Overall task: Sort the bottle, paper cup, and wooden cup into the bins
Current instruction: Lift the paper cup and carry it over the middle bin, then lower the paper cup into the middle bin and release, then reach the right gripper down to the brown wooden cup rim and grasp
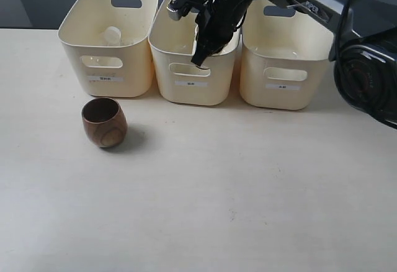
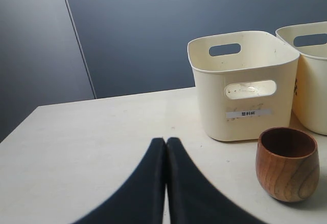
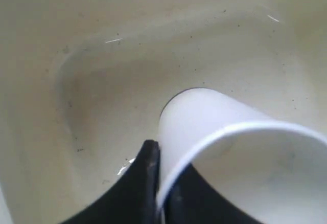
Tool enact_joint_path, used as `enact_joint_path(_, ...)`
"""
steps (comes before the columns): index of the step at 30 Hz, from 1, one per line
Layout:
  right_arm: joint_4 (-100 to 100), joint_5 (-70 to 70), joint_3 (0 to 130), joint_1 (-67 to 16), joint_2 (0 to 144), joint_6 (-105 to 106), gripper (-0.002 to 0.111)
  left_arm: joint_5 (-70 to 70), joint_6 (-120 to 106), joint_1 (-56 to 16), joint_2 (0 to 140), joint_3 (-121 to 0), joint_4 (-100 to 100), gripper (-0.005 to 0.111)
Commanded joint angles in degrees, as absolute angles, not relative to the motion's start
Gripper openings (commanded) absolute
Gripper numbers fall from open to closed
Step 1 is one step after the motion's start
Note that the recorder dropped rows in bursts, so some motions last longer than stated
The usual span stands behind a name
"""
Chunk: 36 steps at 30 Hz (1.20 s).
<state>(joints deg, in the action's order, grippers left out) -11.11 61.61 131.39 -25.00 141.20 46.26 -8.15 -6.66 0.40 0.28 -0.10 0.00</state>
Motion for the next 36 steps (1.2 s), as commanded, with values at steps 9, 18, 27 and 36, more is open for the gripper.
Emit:
enact_joint_path(9, -11.17, 60.81, 131.76, -24.68, 142.9, 46.6, 0.031, -7.74, -6.58, 0.43, 0.0, 0.0, 0.0, 0.0)
enact_joint_path(18, -15.27, 65.27, 131.76, -24.68, 134.87, 45.8, 0.031, -7.74, -6.58, 0.43, 0.0, 0.0, 0.0, 0.0)
enact_joint_path(27, -18.92, 69.96, 130.77, -25.38, 126.21, 40.35, 0.031, -7.74, -6.58, 0.43, 0.0, 0.0, 0.0, 0.0)
enact_joint_path(36, -19.7, 69.96, 126.43, -35.23, 122.24, 42.5, 0.031, -7.74, -6.58, 0.43, 0.0, 0.0, 0.0, 0.0)
